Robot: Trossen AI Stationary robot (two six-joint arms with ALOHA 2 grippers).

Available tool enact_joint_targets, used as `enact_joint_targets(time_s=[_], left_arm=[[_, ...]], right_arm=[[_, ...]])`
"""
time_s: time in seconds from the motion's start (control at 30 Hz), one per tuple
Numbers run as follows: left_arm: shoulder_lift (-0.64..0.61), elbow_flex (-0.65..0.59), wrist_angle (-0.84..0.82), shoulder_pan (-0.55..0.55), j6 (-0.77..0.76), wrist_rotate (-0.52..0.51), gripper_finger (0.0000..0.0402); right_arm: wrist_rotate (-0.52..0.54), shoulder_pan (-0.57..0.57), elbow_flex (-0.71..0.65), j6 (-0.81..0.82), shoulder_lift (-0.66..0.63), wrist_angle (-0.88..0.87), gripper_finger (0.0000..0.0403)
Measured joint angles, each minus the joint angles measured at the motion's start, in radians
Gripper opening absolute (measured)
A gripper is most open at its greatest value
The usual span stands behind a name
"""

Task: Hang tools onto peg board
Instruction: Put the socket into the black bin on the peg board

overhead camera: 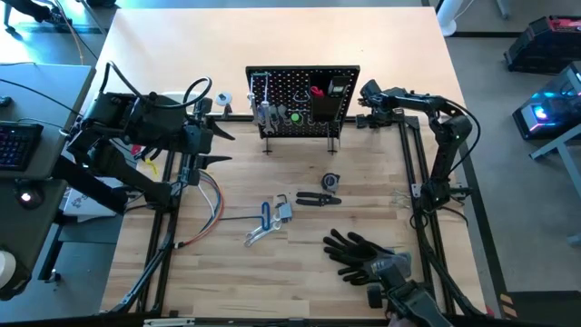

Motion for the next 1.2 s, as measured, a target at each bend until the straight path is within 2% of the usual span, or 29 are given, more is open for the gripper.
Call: enact_joint_targets(time_s=[0.27,0.8,1.0,1.2], left_arm=[[0.0,0.0,-0.002,0.0,0.0,0.0,0.0197],[0.0,0.0,-0.004,0.0,-0.01,0.0,0.0197],[0.0,0.0,-0.013,0.0,-0.01,0.0,0.0197],[0.0,0.0,-0.015,0.0,-0.01,0.0,0.0197]], right_arm=[[-0.035,0.055,0.0,-0.004,-0.001,-0.103,0.0016],[-0.058,0.268,-0.005,0.023,0.004,-0.361,0.0004],[-0.097,0.354,-0.007,0.034,-0.016,-0.373,0.0004],[-0.103,0.389,-0.01,-0.015,-0.06,-0.355,0.0004]])
